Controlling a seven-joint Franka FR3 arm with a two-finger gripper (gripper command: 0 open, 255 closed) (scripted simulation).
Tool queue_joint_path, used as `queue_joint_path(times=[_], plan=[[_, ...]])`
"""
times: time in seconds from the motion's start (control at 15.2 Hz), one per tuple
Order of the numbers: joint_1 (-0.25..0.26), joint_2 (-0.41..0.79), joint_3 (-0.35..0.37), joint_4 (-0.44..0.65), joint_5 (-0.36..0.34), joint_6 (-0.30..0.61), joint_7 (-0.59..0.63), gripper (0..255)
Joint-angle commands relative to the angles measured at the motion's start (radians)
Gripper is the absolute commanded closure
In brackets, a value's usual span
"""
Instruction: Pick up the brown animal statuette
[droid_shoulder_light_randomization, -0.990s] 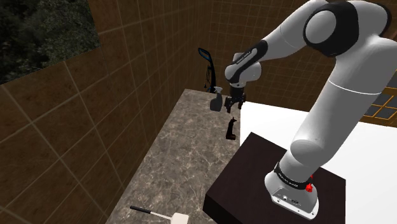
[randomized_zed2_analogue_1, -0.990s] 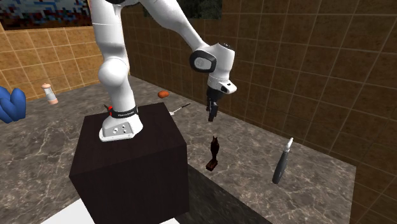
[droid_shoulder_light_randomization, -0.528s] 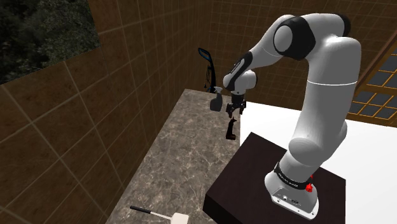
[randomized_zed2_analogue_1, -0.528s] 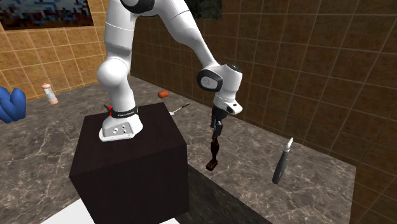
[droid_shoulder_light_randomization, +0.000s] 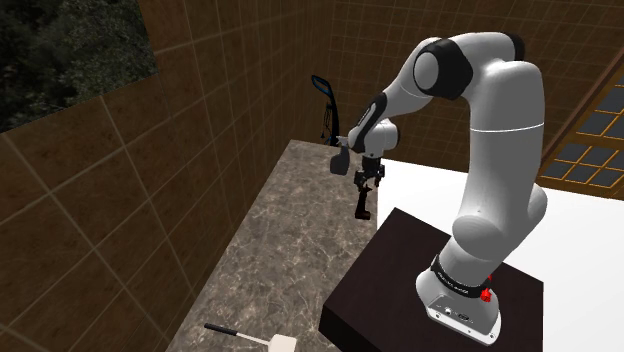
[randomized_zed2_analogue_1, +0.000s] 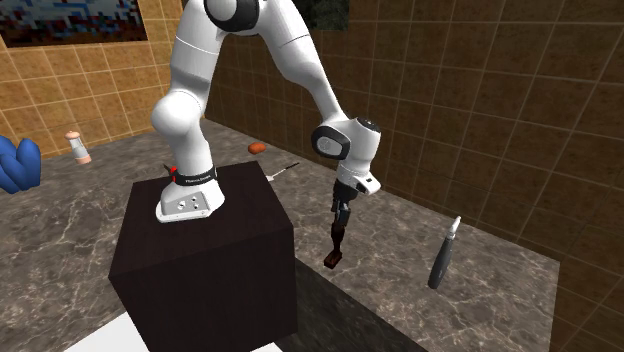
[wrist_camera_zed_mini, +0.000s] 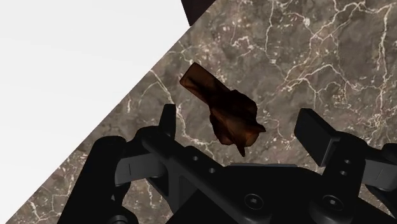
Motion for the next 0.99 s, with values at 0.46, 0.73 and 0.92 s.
queue_joint_path(times=[0.46,0.73,0.92], plan=[[-0.001,0.007,0.002,0.000,0.003,0.006,-0.002,255],[0.001,-0.006,-0.002,-0.003,-0.003,-0.002,0.001,255],[0.011,-0.046,-0.015,-0.009,-0.022,-0.034,0.014,255]])
